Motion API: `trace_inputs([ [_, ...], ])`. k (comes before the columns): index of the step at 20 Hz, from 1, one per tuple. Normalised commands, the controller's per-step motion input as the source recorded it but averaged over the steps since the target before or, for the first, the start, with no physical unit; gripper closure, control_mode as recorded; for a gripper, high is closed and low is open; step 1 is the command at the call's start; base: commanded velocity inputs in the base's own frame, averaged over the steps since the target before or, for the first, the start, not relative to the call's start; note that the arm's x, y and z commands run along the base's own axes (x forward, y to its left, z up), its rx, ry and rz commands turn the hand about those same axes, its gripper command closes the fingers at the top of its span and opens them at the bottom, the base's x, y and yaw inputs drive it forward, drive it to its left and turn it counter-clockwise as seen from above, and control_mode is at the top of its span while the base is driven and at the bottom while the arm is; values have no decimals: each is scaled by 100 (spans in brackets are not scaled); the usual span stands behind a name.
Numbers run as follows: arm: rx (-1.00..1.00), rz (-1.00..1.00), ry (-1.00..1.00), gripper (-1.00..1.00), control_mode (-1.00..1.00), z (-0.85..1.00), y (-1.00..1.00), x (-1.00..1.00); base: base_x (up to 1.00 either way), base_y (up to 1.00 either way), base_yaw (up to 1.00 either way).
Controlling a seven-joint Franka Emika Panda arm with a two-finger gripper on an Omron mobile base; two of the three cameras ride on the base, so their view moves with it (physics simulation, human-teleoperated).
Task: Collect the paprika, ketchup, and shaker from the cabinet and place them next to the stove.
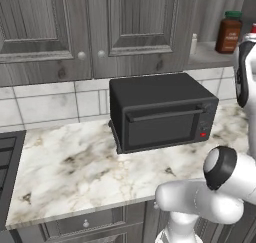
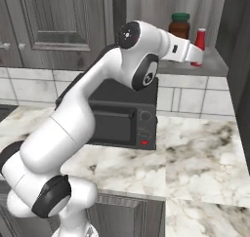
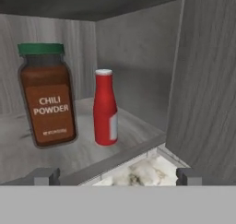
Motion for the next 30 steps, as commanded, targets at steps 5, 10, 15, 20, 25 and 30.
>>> trace_inputs([
  [5, 1, 7, 1, -100, -100, 0, -5, 46, 0, 0, 0],
  [10, 6, 10, 0, -100, -100, 0, -28, 48, 0, 0, 0],
  [15, 7, 7, 0, -100, -100, 0, -37, 38, 0, 0, 0],
  [20, 6, 1, 0, -100, -100, 0, -36, 21, 0, 0, 0],
  [25, 1, 0, 0, -100, -100, 0, -12, 6, 0, 0, 0],
  [30, 0, 0, 1, -100, -100, 0, 0, 4, 0, 0, 0],
])
